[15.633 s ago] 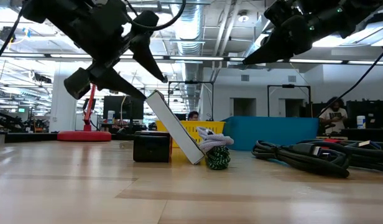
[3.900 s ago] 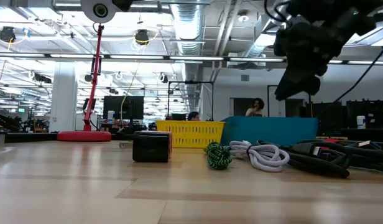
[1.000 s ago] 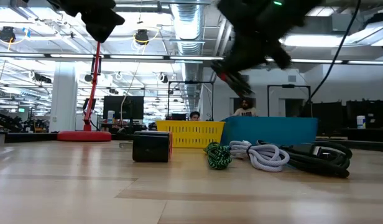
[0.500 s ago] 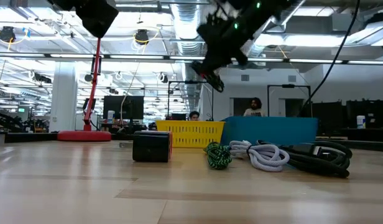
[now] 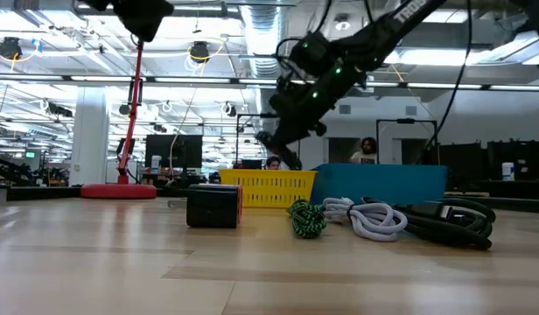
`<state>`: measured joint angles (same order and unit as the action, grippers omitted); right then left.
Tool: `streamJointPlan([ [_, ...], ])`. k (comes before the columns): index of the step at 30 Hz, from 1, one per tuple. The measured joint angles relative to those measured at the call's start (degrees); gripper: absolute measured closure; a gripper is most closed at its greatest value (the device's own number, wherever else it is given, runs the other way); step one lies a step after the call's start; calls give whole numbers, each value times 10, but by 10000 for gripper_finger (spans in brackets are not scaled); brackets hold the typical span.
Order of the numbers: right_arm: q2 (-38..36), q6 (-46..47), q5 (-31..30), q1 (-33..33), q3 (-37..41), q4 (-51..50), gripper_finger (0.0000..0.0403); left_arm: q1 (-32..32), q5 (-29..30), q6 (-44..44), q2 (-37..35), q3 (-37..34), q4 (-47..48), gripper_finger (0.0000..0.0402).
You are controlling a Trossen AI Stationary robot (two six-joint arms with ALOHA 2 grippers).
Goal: Pick and place items into bin
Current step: Put the right black charger cable into the yellow bin
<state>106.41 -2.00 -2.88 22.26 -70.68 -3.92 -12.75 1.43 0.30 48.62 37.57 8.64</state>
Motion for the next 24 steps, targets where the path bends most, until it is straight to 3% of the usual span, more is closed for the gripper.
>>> streamJointPlan([
  [8,12,-25,-2,-30,-31,-17,361,1,39,40,0,17,1,246],
  [18,2,-26,-1,-97,-70,-114,360,1,41,89,0,28,14,246],
  [24,7,-11,-21,-128,-69,-139,331,1,57,86,0,28,32,246],
])
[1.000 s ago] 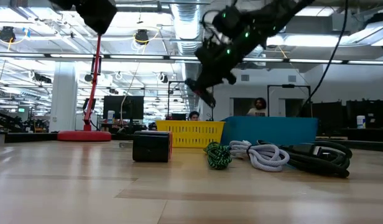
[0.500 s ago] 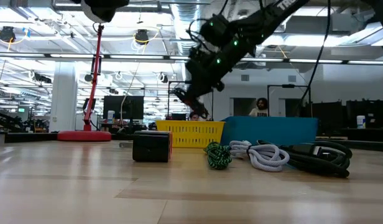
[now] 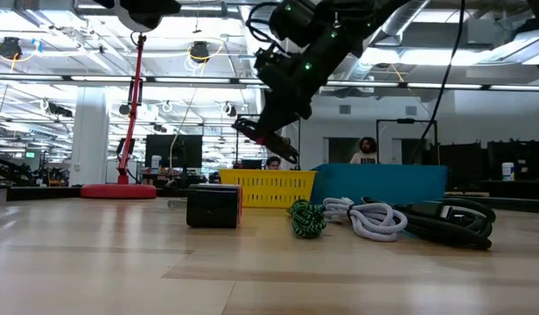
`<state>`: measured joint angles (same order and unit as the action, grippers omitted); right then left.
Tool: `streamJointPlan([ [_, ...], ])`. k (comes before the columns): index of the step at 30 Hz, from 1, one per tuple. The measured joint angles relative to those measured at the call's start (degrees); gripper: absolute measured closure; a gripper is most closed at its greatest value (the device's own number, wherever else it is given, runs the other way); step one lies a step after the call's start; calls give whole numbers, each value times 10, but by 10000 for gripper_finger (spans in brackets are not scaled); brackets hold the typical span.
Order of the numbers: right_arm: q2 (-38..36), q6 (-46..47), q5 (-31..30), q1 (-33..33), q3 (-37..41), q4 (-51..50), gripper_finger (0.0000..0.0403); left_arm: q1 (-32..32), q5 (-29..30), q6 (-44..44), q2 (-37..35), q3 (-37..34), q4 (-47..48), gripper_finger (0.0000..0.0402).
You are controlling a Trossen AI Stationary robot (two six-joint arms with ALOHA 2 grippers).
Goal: Pick and place items into bin
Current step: Put the right black charger cable into the yellow bin, then put the black charger cable into the yellow bin
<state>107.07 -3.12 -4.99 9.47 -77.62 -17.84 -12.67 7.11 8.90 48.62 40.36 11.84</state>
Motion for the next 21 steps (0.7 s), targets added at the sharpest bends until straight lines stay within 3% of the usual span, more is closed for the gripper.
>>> streamJointPlan([
  [6,0,1,-74,-22,0,-7,265,0,1,-2,0,0,4,246],
  [12,0,6,-86,-33,0,-27,204,0,1,-22,0,0,15,246],
  [21,-6,130,-84,-70,0,-132,187,0,-1,-63,0,0,43,246],
])
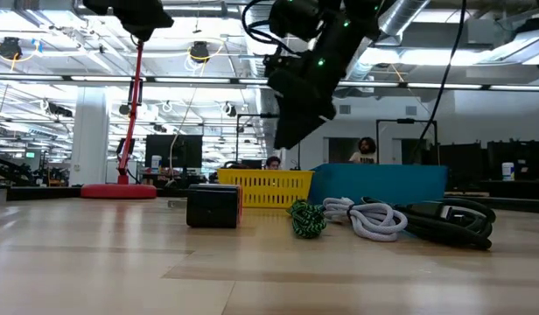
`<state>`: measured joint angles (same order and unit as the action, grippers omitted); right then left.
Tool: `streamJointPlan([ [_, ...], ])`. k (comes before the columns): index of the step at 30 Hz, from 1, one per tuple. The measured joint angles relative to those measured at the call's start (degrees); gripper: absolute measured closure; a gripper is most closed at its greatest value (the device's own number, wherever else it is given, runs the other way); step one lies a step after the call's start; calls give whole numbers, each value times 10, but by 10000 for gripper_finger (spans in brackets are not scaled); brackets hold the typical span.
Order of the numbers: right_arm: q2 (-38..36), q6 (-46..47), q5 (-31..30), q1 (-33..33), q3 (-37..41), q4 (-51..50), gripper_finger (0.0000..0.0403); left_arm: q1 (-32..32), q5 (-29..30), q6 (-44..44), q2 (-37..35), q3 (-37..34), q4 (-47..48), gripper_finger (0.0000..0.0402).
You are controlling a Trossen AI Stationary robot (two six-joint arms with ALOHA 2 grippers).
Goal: Pick and place items into bin
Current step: Put the black charger cable into the yellow bin
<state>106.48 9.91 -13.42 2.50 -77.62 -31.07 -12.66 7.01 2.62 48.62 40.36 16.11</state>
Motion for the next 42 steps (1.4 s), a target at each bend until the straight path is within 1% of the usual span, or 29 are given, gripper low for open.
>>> streamJointPlan([
  [4,0,82,0,-38,0,-61,195,0,-2,-2,0,0,11,246],
  [12,0,251,1,-134,0,-138,204,0,-2,-2,0,0,7,246],
  [20,5,369,0,-202,0,-169,193,0,-2,31,0,0,-38,246],
  [24,5,404,-1,-221,0,-174,190,0,-2,57,0,0,-61,246],
  [29,5,450,-1,-232,0,-210,192,0,-1,62,0,0,-86,246],
  [32,14,462,2,-238,1,-210,190,0,-2,62,0,0,-92,246],
  [35,19,463,22,-239,2,-209,186,0,-1,63,0,0,-95,246],
  [37,36,462,40,-239,-1,-186,184,0,-1,68,0,0,-96,246],
  [39,49,462,56,-239,4,-203,183,0,-1,68,0,0,-96,246],
  [42,67,460,91,-233,0,-171,184,0,-1,68,0,0,-96,246],
])
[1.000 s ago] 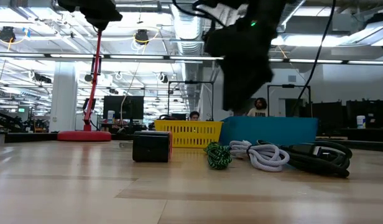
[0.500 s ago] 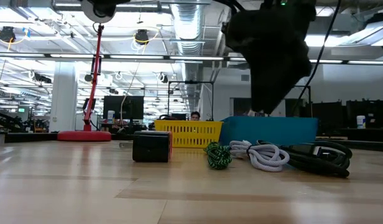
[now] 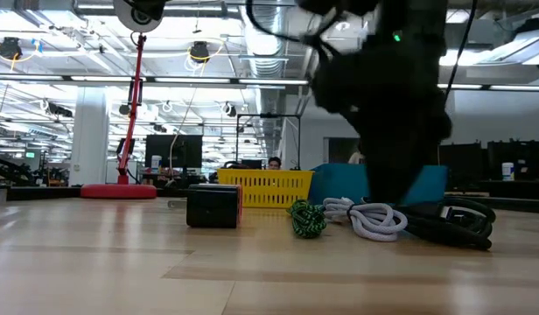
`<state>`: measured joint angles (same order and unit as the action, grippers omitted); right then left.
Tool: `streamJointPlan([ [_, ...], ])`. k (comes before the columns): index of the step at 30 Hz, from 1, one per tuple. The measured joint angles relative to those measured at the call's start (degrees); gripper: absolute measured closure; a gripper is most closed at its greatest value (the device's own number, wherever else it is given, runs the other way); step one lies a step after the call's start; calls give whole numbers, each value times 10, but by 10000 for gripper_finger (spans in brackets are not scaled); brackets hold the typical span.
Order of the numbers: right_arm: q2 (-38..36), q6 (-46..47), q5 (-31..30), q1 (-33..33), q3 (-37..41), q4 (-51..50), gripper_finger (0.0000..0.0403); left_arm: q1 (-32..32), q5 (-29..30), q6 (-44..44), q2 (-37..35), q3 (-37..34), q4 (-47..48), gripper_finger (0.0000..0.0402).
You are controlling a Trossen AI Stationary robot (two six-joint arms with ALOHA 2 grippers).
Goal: Pick and place items into bin
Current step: Put the black charger cable into the yellow bin
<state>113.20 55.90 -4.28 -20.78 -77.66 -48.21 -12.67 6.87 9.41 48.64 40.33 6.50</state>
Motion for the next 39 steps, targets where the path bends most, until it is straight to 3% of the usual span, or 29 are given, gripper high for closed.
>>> streamJointPlan([
  [10,23,-26,43,12,2,24,191,0,0,4,2,0,-3,246],
  [14,23,-38,40,14,2,25,242,0,-1,4,2,0,-5,246],
  [19,22,-40,20,13,1,20,359,0,-1,4,2,0,-4,246],
  [24,-4,-50,-11,10,2,11,364,0,-2,4,2,0,-4,246],
  [28,-39,-55,-74,12,2,-8,354,0,-2,4,2,0,-4,246],
  [33,-84,-122,-209,31,2,36,360,0,-2,4,2,0,-6,246],
  [39,-111,-289,-341,83,1,202,356,0,-2,4,2,0,-10,246],
])
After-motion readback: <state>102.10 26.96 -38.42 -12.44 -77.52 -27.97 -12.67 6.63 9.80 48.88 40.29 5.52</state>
